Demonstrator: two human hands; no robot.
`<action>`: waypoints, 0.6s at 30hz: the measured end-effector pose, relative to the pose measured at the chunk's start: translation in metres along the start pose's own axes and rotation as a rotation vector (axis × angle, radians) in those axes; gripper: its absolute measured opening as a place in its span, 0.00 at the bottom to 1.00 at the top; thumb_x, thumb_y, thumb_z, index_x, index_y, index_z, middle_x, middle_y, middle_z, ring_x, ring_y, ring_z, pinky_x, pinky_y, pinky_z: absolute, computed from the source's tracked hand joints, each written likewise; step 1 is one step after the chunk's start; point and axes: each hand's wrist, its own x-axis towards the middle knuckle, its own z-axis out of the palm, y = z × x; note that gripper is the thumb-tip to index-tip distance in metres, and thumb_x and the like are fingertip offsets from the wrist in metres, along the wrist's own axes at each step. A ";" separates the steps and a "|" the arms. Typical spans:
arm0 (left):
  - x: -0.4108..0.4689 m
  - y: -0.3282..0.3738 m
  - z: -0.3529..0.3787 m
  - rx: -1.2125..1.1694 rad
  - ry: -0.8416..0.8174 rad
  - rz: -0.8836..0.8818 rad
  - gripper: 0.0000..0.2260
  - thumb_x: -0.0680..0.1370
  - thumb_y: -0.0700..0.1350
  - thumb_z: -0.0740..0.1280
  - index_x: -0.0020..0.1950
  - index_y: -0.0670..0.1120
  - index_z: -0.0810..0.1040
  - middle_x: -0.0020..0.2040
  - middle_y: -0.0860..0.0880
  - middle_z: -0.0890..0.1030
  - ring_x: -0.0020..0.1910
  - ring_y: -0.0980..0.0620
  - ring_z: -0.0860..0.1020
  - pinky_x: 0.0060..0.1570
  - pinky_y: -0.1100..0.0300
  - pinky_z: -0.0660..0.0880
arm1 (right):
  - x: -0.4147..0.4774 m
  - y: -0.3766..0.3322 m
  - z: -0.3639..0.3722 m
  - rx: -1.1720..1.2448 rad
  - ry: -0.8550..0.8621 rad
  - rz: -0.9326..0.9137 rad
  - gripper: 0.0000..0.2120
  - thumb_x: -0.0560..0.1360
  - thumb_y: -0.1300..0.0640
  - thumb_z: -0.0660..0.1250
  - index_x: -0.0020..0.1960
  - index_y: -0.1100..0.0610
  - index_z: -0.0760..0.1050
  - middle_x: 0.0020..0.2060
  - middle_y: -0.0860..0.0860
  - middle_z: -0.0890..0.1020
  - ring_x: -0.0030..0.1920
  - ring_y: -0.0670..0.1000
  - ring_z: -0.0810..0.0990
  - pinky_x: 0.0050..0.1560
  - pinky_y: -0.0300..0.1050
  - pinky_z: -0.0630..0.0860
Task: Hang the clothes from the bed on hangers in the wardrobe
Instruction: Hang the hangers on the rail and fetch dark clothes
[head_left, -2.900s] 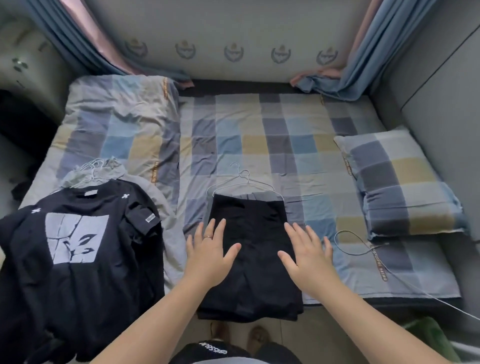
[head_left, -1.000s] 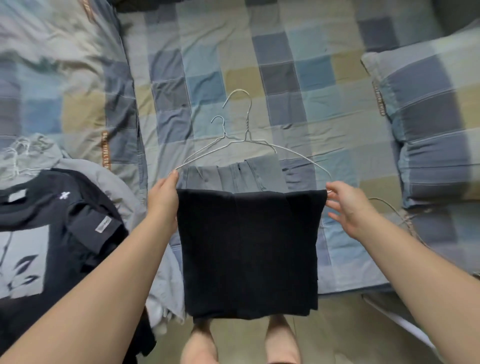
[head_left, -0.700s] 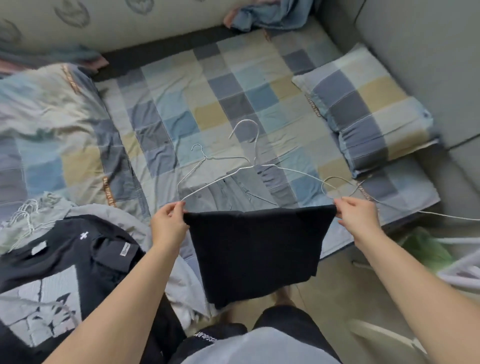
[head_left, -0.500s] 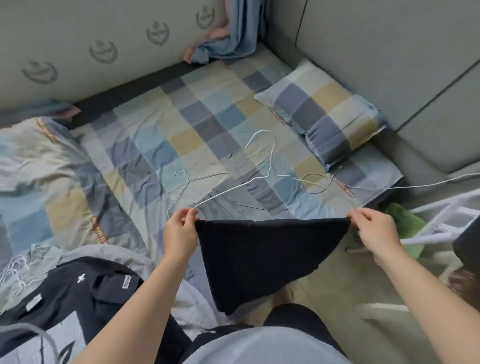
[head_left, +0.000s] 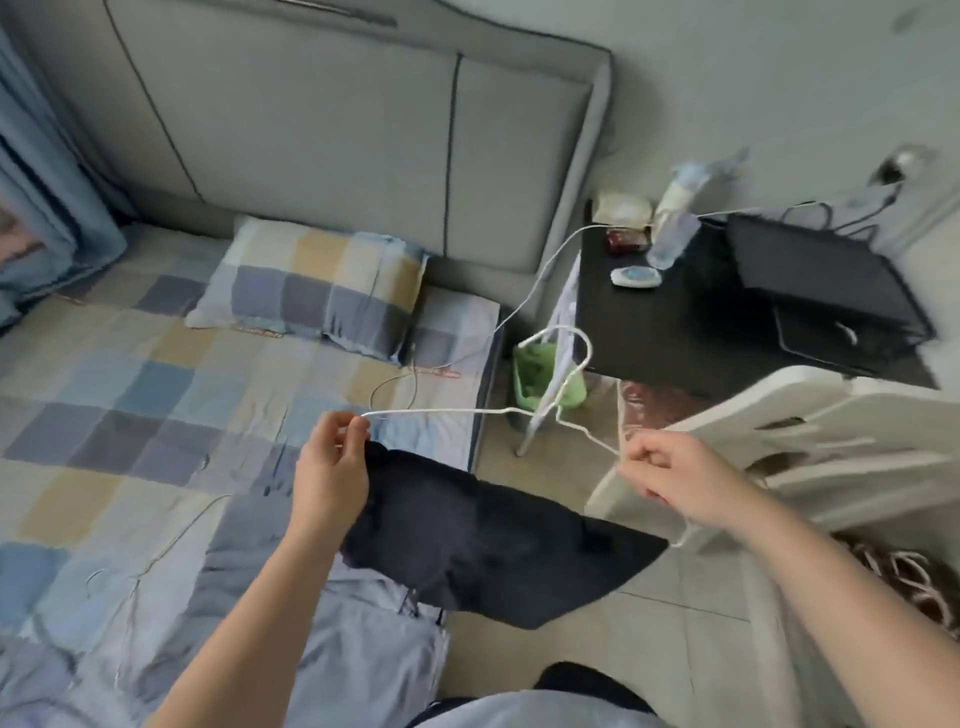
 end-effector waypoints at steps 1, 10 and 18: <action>0.001 0.010 0.020 0.016 -0.055 0.031 0.07 0.84 0.53 0.60 0.50 0.54 0.76 0.45 0.52 0.82 0.42 0.46 0.79 0.43 0.48 0.76 | -0.010 0.006 -0.008 0.031 0.016 0.002 0.07 0.77 0.57 0.68 0.40 0.56 0.76 0.26 0.47 0.75 0.26 0.43 0.71 0.35 0.39 0.69; -0.056 0.094 0.207 0.109 -0.442 0.216 0.07 0.83 0.50 0.61 0.49 0.53 0.77 0.44 0.53 0.82 0.46 0.52 0.79 0.42 0.59 0.70 | -0.099 0.098 -0.097 0.568 0.252 0.030 0.06 0.78 0.62 0.66 0.54 0.61 0.77 0.34 0.56 0.79 0.31 0.51 0.73 0.40 0.49 0.74; -0.169 0.154 0.371 0.202 -0.675 0.299 0.09 0.83 0.51 0.61 0.61 0.52 0.77 0.52 0.54 0.80 0.53 0.52 0.77 0.50 0.59 0.69 | -0.195 0.240 -0.184 1.018 0.260 0.023 0.32 0.66 0.38 0.71 0.62 0.59 0.77 0.45 0.66 0.80 0.52 0.63 0.80 0.62 0.61 0.72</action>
